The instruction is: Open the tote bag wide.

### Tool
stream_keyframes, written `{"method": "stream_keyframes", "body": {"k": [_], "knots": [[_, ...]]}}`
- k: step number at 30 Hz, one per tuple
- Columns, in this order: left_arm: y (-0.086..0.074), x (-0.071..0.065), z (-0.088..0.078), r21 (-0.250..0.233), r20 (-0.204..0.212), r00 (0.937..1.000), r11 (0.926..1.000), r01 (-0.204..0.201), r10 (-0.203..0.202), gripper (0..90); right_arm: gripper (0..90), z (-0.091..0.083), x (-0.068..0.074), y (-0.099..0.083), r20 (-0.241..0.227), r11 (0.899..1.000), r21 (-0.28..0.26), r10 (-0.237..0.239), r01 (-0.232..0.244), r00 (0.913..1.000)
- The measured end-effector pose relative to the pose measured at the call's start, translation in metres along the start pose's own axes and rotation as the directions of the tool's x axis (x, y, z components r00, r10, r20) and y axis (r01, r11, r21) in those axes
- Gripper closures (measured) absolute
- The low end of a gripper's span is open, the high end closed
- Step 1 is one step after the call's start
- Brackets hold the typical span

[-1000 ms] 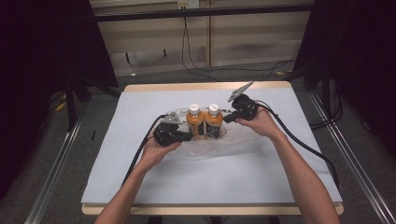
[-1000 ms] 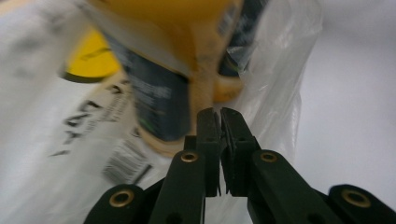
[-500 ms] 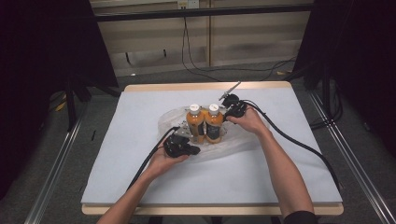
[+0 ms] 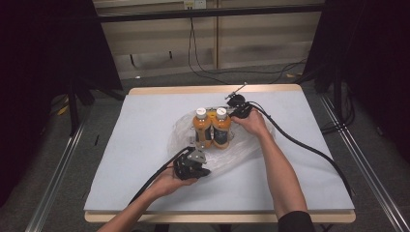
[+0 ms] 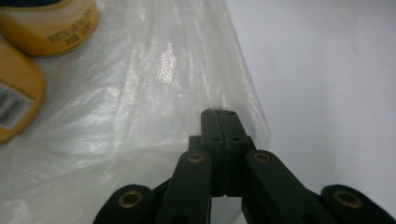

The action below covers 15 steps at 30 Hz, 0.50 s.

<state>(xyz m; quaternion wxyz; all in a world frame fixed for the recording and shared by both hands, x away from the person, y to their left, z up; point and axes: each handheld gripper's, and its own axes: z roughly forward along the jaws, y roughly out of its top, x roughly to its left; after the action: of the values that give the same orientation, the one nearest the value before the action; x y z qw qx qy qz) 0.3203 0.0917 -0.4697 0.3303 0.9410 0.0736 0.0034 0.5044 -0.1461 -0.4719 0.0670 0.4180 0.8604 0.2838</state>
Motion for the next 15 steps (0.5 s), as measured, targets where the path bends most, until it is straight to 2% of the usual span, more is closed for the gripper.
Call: {"method": "stream_keyframes", "body": {"k": [1,3,4,6,8,9,10,12,13,14,15], "knots": [[0.000,-0.001,-0.001,0.013,0.024,0.9997,0.9999,-0.003,0.003,90.0,90.0,0.001,0.000,0.001,0.017,1.000,-0.004,-0.001,0.001,0.9999],[-0.001,-0.006,0.000,-0.011,0.008,0.9999,0.9999,-0.006,0.006,90.0,90.0,0.003,0.000,0.003,0.042,1.000,-0.008,0.009,-0.009,0.9991],[-0.002,-0.008,-0.001,0.001,0.011,0.9999,1.0000,-0.010,0.010,90.0,90.0,0.003,0.000,0.004,0.059,1.000,-0.016,0.016,-0.015,0.9981],[-0.003,-0.011,-0.001,-0.013,0.006,0.9999,0.9998,-0.015,0.015,90.0,90.0,0.004,-0.002,0.005,0.084,0.999,-0.024,0.031,-0.029,0.9960],[-0.003,-0.012,-0.001,-0.008,0.020,0.9996,0.9998,-0.019,0.019,90.0,90.0,0.005,-0.004,0.007,0.112,0.999,-0.021,0.044,-0.042,0.9927],[-0.004,-0.014,-0.002,-0.002,0.015,0.9998,0.9999,-0.013,0.013,90.0,90.0,0.005,-0.005,0.007,0.121,0.999,-0.023,0.043,-0.041,0.9917],[-0.003,-0.016,-0.004,0.014,0.049,0.9987,0.9998,-0.016,0.015,90.0,90.0,0.006,-0.005,0.009,0.142,0.998,-0.023,0.055,-0.052,0.9883],[-0.006,-0.024,-0.004,-0.001,0.026,0.9990,0.9993,-0.038,0.038,90.0,90.0,0.006,-0.006,0.011,0.164,0.999,-0.007,0.055,-0.054,0.9850],[-0.006,-0.027,-0.005,0.007,0.032,0.9985,0.9990,-0.045,0.045,90.0,90.0,0.007,-0.005,0.013,0.189,0.999,0.004,0.037,-0.039,0.9813],[-0.006,-0.026,-0.007,0.021,0.059,0.9967,0.9982,-0.056,0.055,90.0,90.0,0.008,-0.004,0.014,0.205,1.000,0.007,0.021,-0.023,0.9785],[-0.008,-0.028,-0.005,-0.001,0.036,0.9981,0.9988,-0.049,0.049,90.0,90.0,0.008,-0.005,0.014,0.211,1.000,0.004,0.022,-0.023,0.9772]]}}
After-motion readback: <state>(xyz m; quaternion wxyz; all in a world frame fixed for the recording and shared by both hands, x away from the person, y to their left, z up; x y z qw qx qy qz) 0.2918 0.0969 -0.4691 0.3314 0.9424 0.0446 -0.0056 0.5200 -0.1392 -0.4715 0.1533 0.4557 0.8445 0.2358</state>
